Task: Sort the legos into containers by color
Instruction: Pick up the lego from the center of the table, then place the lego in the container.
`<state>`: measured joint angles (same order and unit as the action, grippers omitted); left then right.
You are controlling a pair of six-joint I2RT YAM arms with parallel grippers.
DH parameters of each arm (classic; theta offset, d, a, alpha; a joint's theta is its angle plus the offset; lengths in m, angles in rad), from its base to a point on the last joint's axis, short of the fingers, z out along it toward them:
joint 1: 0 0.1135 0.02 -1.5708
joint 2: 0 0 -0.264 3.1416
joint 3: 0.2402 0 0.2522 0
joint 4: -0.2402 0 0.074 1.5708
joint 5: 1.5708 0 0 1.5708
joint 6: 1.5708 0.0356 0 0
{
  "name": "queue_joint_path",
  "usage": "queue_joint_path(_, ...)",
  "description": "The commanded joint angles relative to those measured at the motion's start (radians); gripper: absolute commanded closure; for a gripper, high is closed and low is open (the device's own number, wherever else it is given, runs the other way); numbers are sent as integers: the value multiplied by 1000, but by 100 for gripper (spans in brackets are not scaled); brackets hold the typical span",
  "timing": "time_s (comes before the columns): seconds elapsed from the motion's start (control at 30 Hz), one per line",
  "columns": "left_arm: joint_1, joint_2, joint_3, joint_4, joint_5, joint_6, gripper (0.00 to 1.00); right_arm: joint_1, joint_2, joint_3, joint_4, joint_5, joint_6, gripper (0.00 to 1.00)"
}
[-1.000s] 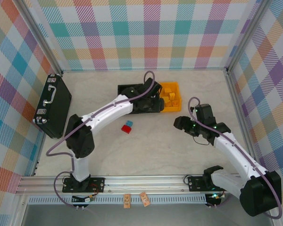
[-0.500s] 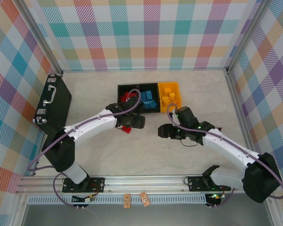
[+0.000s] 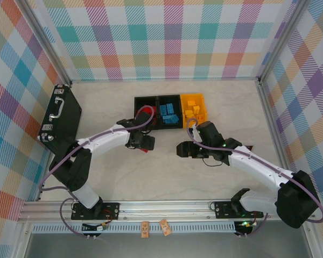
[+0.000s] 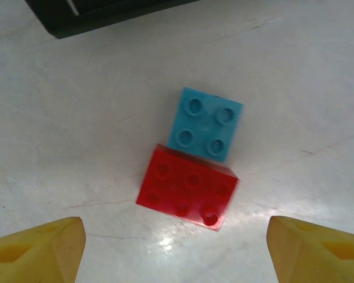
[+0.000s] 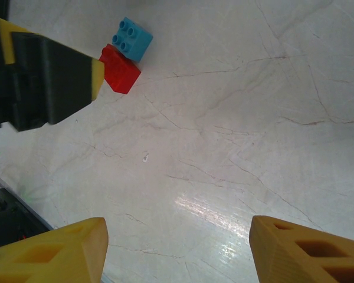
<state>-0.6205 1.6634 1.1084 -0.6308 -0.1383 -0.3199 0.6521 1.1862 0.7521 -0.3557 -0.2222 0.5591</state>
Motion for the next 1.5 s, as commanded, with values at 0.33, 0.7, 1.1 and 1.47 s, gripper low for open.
queue_joint_path(0.33, 8, 122, 5, 68, 57, 25, 23, 6, 21, 30, -10, 17, -39, 35)
queue_joint_path(0.7, 7, 124, -12, 47, 63, 9, 47, 6, 31, 5, 6, 32, -15, 36)
queue_joint_path(1.1, -8, -63, -24, -51, 56, -60, 54, 6, 26, 27, 4, 37, -12, 36)
queue_joint_path(1.47, 52, 13, 254, -119, 28, -54, 55, 5, 76, 128, 8, 54, -13, 36)
